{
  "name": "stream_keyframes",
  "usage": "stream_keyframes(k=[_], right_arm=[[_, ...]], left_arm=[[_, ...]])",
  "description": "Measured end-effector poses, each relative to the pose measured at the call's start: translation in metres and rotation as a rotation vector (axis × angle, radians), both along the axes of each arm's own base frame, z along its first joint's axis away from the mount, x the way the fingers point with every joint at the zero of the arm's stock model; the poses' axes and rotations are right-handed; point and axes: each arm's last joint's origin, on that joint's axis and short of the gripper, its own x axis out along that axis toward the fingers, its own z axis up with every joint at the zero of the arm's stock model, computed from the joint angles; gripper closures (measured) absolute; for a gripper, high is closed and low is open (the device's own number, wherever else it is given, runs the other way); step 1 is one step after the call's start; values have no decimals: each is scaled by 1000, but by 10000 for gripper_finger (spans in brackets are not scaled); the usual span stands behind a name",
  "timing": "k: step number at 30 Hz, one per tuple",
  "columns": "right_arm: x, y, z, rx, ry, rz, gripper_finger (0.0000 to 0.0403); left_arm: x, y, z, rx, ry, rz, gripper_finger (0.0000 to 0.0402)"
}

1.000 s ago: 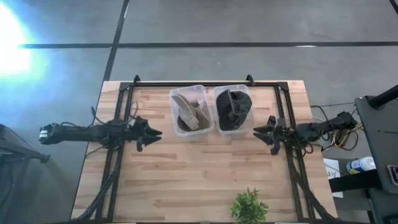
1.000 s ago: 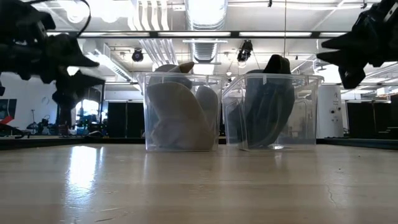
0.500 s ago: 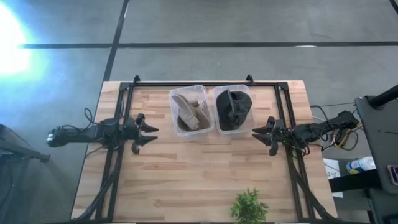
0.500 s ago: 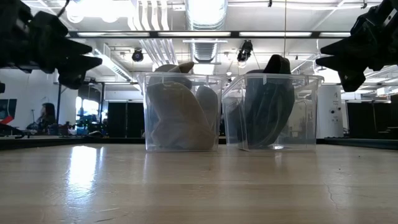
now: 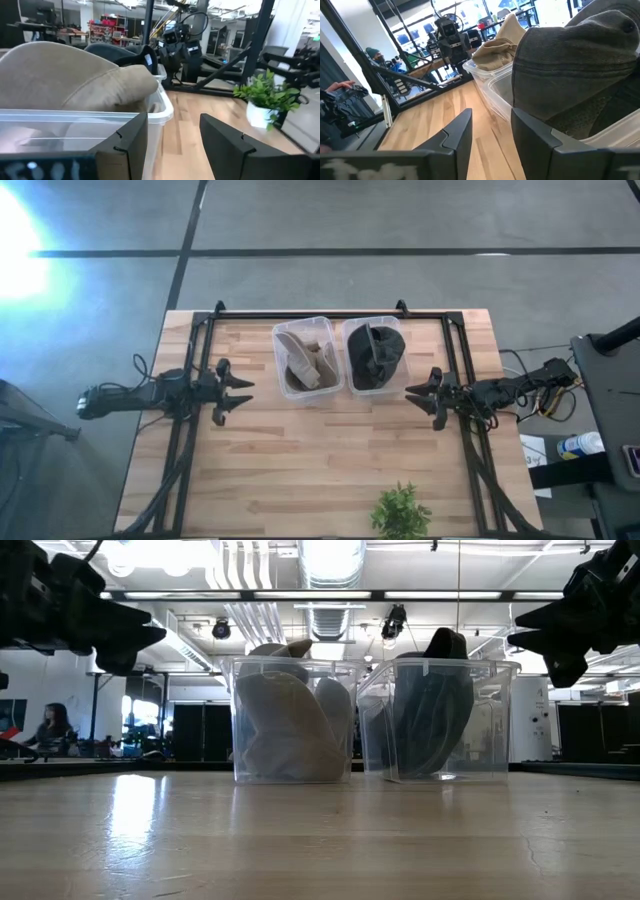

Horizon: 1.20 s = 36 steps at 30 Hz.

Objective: Pick & Place hat
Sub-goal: Return to Home Position

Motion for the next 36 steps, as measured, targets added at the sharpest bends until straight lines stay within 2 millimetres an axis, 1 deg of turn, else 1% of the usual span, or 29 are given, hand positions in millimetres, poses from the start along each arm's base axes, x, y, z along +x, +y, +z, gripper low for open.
stream_keyframes(k=[10, 24, 26, 28, 30, 31, 33, 36], right_arm=[[0, 0, 0, 0, 0, 0, 280], [0, 0, 0, 0, 0, 0, 271], [0, 0, 0, -30, 7, 3, 273], [-1, -2, 3, -79, 2, -10, 276], [-1, -5, 7, -31, -42, -27, 278], [-1, -6, 9, -16, -64, -14, 280], [-2, -7, 11, -33, -92, 68, 281], [-3, -6, 13, -143, -122, 245, 282]], left_arm=[[0, -1, 0, -46, -8, -15, 227], [1, -1, 0, -46, 1, -15, 227], [1, -1, 0, -46, 1, -15, 227], [1, -1, 0, -46, 1, -15, 228], [1, -1, 0, -46, 1, -14, 227], [1, -1, 0, -46, 1, -14, 227], [1, -1, 0, -46, 1, -15, 227], [1, -1, 0, -46, 1, -15, 227]])
